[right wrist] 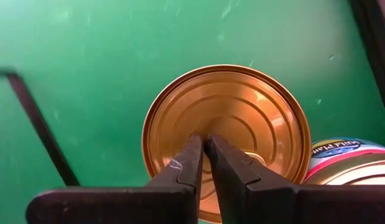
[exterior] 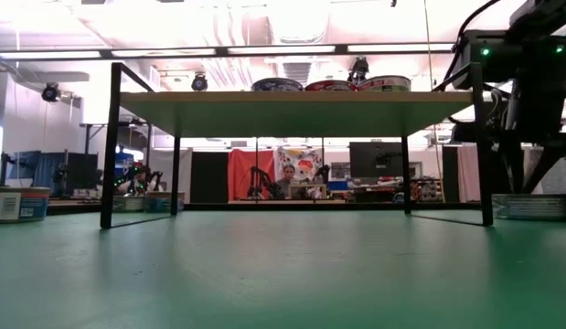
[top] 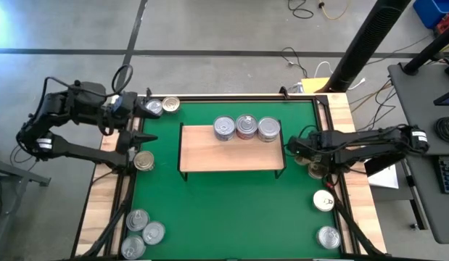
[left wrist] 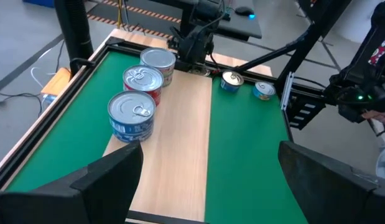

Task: Stack canned seafood by type on shelf
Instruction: Put the right green tuna can on the shelf

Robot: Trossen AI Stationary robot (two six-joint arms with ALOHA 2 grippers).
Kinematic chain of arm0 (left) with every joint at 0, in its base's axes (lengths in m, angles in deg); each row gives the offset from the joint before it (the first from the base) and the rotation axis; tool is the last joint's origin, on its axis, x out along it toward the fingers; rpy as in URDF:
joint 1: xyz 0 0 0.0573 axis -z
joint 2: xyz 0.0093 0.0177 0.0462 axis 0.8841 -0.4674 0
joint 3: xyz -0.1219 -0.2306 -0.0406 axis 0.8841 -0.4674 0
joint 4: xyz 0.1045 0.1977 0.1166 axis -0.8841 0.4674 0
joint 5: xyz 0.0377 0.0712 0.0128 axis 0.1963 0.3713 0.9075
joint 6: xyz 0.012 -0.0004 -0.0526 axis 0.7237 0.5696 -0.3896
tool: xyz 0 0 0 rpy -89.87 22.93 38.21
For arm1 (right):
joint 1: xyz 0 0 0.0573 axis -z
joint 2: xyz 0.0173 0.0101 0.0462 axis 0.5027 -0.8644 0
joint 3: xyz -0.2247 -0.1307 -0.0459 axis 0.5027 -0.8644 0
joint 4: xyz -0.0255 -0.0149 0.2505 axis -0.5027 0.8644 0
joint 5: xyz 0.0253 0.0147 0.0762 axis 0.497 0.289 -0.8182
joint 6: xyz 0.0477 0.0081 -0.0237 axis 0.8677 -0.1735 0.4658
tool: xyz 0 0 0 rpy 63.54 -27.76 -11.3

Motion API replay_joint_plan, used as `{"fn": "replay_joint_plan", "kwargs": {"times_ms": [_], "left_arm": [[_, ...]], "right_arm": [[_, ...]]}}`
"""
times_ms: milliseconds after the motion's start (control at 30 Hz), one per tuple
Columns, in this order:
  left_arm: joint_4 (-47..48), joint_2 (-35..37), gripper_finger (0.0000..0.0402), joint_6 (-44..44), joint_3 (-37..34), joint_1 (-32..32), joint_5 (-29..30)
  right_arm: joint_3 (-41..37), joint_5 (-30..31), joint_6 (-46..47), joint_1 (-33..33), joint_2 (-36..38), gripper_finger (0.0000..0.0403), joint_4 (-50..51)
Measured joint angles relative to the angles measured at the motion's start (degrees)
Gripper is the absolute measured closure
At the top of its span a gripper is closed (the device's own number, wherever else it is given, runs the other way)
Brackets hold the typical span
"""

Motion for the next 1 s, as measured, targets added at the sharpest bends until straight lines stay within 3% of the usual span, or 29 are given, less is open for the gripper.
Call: {"fn": "replay_joint_plan", "kwargs": {"times_ms": [167, 533, 800, 1000], "left_arm": [[-0.46, -1.11, 0.0046, 1.36, 0.0, -0.01, -0.01], [-0.97, -2.82, 0.0046, 2.56, 0.0, 0.01, -3.21], [-2.04, -1.0, 0.0046, 2.8, 0.0, 0.01, -3.64], [-4.39, 0.13, 0.0046, 2.76, 0.0, 0.01, -9.45]], "right_arm": [[0.02, -3.44, -4.66, -2.97, 0.04, 0.0375, -0.3], [0.09, -7.32, -4.56, -11.12, 0.04, 0.0375, -0.99], [0.09, -7.81, -0.33, -21.55, -0.02, 0.0375, -2.62], [0.61, -8.37, 0.24, -30.2, -1.56, 0.0375, -7.69]]}}
